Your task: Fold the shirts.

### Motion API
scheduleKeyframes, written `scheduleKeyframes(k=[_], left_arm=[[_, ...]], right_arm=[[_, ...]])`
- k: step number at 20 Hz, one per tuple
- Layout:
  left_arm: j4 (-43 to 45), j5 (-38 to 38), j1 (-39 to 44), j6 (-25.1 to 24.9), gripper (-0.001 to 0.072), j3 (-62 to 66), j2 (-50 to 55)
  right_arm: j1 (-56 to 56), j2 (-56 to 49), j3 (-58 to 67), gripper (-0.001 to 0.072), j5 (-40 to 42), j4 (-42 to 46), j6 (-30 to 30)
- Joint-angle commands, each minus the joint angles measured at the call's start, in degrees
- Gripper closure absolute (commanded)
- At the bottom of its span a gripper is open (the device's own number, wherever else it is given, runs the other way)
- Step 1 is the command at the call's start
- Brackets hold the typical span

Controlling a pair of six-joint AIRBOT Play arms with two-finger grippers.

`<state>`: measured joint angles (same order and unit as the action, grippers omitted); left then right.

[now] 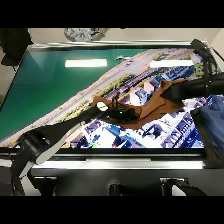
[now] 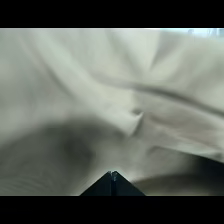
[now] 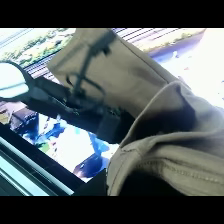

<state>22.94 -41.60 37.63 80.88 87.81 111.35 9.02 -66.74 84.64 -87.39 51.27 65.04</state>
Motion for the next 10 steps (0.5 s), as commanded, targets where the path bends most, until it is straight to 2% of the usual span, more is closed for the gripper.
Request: scheduleKeyframes(k=[1,3,5,10], left_arm=[[15.5,-2.4,-4.8,2.1,0.0680,0.0,-6.3],[29.2,-4.4,-10.5,4.8,0.0680,0.0,-13.5],[36.3,-5.1,-16.9,6.6,0.0679,0.0,-20.0],[36.9,-8.6,-27.9,6.6,0.0679,0.0,-32.2]], right_arm=[[-0.4,-3.2,0.0,0.0670,3.9,-4.7,-0.8],[-3.6,-7.1,0.0,0.0670,8.9,-6.8,-1.0],[-9.2,-12.0,0.0,0.0669,13.6,-8.0,-1.0],[-23.4,-27.8,0.0,0.0669,25.6,-19.0,-2.1]])
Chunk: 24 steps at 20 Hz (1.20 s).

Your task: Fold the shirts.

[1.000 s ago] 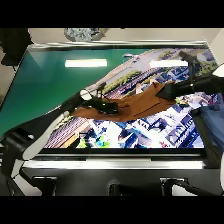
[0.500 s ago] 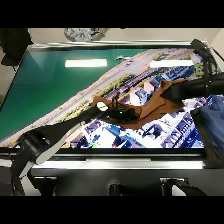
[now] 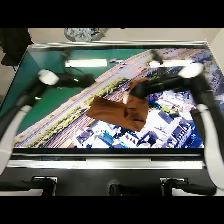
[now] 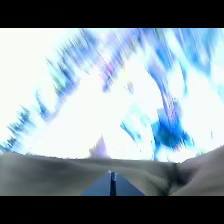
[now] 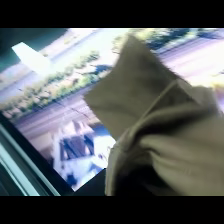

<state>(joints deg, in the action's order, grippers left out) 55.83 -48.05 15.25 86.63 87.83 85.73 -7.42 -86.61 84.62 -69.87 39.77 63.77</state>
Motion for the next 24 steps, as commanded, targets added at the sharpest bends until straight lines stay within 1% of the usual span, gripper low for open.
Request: scheduleKeyframes(k=[1,2,3,4,5,6,7,8,9,10,14,15,16,17,18,19,22,24], left_arm=[[4.0,-2.7,-5.9,0.8,0.0678,0.0,-8.1],[4.0,-3.1,-6.0,0.2,0.0678,0.0,-9.3],[4.0,-3.3,-5.6,-0.2,0.0678,0.0,-10.1],[4.0,-3.6,-5.2,-0.7,0.0678,0.0,-10.4],[4.3,-3.7,-4.8,-0.7,0.0678,-0.1,-10.4],[4.4,-3.6,-4.6,-0.7,0.0678,-0.4,-10.4],[4.5,-3.6,-4.5,-0.7,0.0678,-1.0,-10.4],[5.0,-3.6,-4.6,-0.7,0.0678,-1.6,-10.4],[5.8,-3.6,-4.6,-1.3,0.0678,-2.3,-10.4],[7.5,-3.7,-4.6,-1.4,0.0678,-2.9,-10.4],[16.5,-7.4,-5.2,-1.3,0.0678,-3.2,-10.5],[17.3,-8.6,-5.7,-1.3,0.0678,-3.2,-10.5],[17.3,-9.4,-6.4,-1.3,0.0678,-3.2,-10.5],[17.3,-9.6,-6.7,-1.3,0.0678,-3.2,-10.5],[17.3,-9.6,-6.7,-1.3,0.0677,-3.2,-10.5],[17.2,-9.6,-6.5,-1.2,0.0678,-3.2,-10.5],[16.8,-9.6,-5.5,-1.1,0.0678,-3.2,-10.4],[16.6,-9.6,-4.6,-1.1,0.0677,-3.2,-10.4]], right_arm=[[-8.9,-11.0,0.1,0.0668,10.8,-11.5,-0.9],[-10.6,-13.7,0.1,0.0663,13.4,-15.8,-1.3],[-11.8,-15.8,0.1,0.0509,15.3,-20.1,-1.7],[-12.2,-17.4,0.1,0.0188,16.8,-25.2,-3.7],[-12.1,-18.1,0.1,0.0033,17.1,-30.7,-9.1],[-11.3,-17.9,0.1,0.0035,16.5,-32.6,-12.1],[-9.6,-17.2,0.1,0.0035,14.7,-31.7,-12.4],[-7.5,-16.3,0.1,0.0036,11.8,-29.1,-12.4],[-4.5,-14.9,0.1,0.0037,7.9,-24.0,-12.1],[-1.5,-13.4,0.1,0.0037,3.9,-17.2,-10.6],[11.3,-6.7,-0.4,0.0049,-13.7,23.3,1.1],[13.5,-5.5,-2.4,0.0052,-14.6,28.2,3.3],[15.3,-4.4,-6.1,0.0087,-13.0,28.2,4.7],[16.5,-3.6,-11.0,0.0094,-9.8,24.9,5.3],[16.6,-3.5,-15.8,0.0094,-6.2,19.6,4.8],[16.3,-3.8,-19.8,0.0094,-2.4,13.9,3.5],[14.0,-4.6,-28.7,0.0095,8.5,-4.3,-3.7],[11.8,-5.9,-29.6,0.0096,12.0,-10.8,-6.8]])
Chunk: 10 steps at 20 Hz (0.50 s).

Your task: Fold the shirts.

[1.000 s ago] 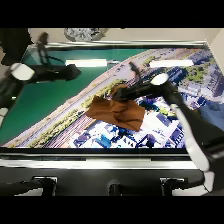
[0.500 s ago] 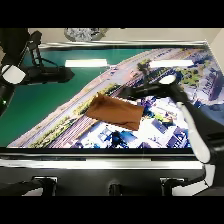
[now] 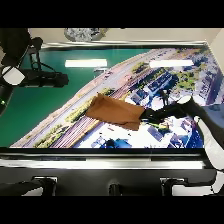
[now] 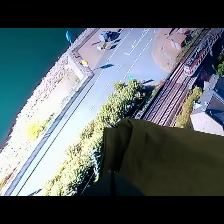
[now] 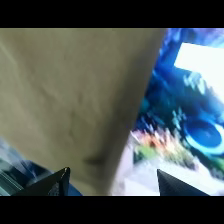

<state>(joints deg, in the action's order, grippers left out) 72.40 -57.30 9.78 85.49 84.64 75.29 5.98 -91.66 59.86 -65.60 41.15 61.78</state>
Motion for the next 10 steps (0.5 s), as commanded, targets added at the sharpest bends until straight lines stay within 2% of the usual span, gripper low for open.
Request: scheduleKeyframes(k=[1,2,3,4,6,7,9,10], left_arm=[[0.1,-0.3,1.3,0.0,0.0677,0.0,0.0],[0.1,-0.3,1.7,0.0,0.0677,0.0,0.1],[0.1,-0.3,2.0,0.0,0.0677,0.0,0.2],[0.1,-0.3,2.2,0.0,0.0677,0.0,0.3],[0.1,-0.3,2.2,0.0,0.0677,0.0,0.4],[0.1,-0.3,2.2,0.0,0.0677,0.0,0.4],[0.3,-0.3,2.2,0.0,0.0677,0.0,0.5],[0.3,-0.3,2.2,0.0,0.0677,0.0,0.5]], right_arm=[[-2.7,-1.6,-4.8,0.0098,9.4,-15.3,-6.5],[-3.8,-2.1,-4.8,0.0168,10.5,-18.1,-7.9],[-4.5,-2.2,-4.8,0.0342,11.1,-20.0,-9.4],[-4.5,-2.1,-4.6,0.0673,10.6,-20.6,-11.2],[-2.2,-0.9,-2.6,0.0669,6.5,-20.8,-17.1],[-0.1,0.2,-0.8,0.0669,3.5,-20.0,-18.0],[6.0,3.3,4.5,0.0669,-2.4,-16.2,-16.4],[9.8,4.9,8.0,0.0669,-5.6,-12.5,-13.1]])
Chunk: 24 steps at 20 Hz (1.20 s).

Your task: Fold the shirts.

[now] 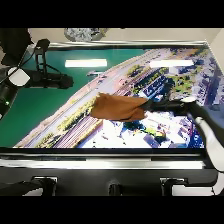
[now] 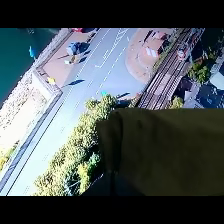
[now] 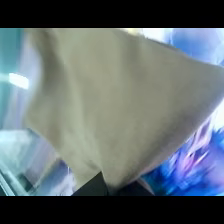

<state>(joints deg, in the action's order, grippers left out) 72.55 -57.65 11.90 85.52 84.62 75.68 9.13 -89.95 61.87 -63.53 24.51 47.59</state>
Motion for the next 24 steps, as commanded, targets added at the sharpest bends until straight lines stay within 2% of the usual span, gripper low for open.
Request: scheduleKeyframes(k=[1,3,5,10,16,20,22,24], left_arm=[[0.1,0.1,0.1,-0.1,0.0677,0.0,0.1],[0.1,0.2,0.1,-0.1,0.0677,0.0,0.1],[0.1,0.2,0.1,0.0,0.0677,0.0,0.1],[-0.1,0.8,0.1,0.0,0.0677,0.0,0.1],[-0.1,1.1,0.1,0.0,0.0677,0.0,0.1],[-0.1,1.1,0.1,0.0,0.0677,0.0,0.1],[-0.1,1.1,0.1,0.0,0.0677,0.0,0.1],[-0.1,1.1,0.1,0.0,0.0677,0.0,0.1]], right_arm=[[10.4,4.7,9.4,0.0669,-10.7,8.3,4.5],[18.0,7.3,16.9,0.0669,-16.7,18.0,10.1],[25.5,9.1,23.9,0.0670,-20.9,24.5,12.2],[40.2,9.5,35.8,0.0670,-23.2,24.5,16.1],[51.9,9.5,42.0,0.0670,-24.0,23.8,19.5],[59.8,9.6,43.8,0.0670,-23.8,20.2,21.0],[62.6,9.5,43.8,0.0669,-26.0,23.9,21.0],[63.2,9.5,43.6,0.0669,-30.9,31.3,20.2]])
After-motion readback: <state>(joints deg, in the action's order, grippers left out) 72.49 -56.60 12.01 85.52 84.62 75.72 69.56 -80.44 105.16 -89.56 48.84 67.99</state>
